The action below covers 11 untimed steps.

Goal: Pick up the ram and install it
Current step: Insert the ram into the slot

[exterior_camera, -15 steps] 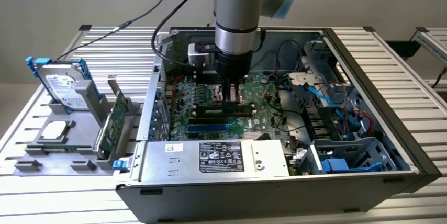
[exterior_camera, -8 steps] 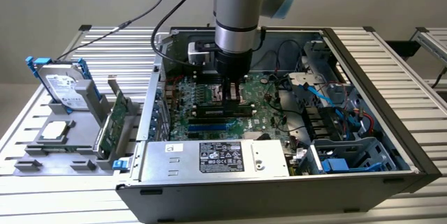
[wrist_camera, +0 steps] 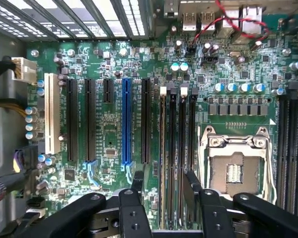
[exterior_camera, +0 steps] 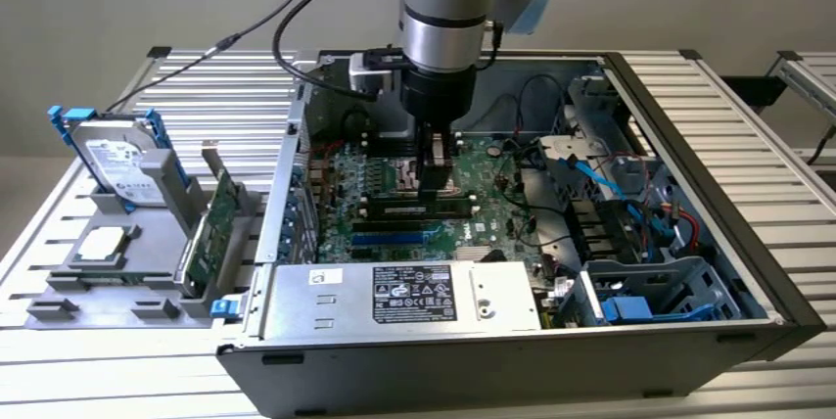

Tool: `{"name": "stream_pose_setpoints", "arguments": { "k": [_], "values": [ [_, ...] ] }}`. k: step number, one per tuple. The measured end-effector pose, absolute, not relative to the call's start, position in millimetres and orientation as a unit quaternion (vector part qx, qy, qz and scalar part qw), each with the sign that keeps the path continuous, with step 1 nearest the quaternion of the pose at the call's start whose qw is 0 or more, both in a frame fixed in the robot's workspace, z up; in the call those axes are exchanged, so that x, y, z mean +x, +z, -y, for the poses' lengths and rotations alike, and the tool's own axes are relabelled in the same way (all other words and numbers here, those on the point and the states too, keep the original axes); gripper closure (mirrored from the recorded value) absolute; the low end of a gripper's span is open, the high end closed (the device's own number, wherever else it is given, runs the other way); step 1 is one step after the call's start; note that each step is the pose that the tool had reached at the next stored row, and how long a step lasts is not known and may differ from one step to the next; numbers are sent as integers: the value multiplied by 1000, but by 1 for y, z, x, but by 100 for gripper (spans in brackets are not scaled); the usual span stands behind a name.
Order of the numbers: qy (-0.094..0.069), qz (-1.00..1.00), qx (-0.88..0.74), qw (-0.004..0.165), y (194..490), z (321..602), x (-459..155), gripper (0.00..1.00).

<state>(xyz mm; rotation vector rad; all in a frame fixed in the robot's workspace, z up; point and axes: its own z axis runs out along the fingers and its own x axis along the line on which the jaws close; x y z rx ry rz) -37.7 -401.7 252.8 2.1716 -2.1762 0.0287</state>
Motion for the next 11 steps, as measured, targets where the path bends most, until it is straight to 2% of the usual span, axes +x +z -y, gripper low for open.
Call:
{"name": "stream_pose_setpoints", "arguments": {
  "k": [4,6,7,10,11],
  "values": [
    [9,707,706,33,253,402,-38,57],
    [9,707,706,33,253,402,-38,69],
    [9,707,706,33,253,402,-38,69],
    [9,707,706,33,253,402,-38,87],
    [9,707,706,33,253,402,-38,87]
  ]
}}
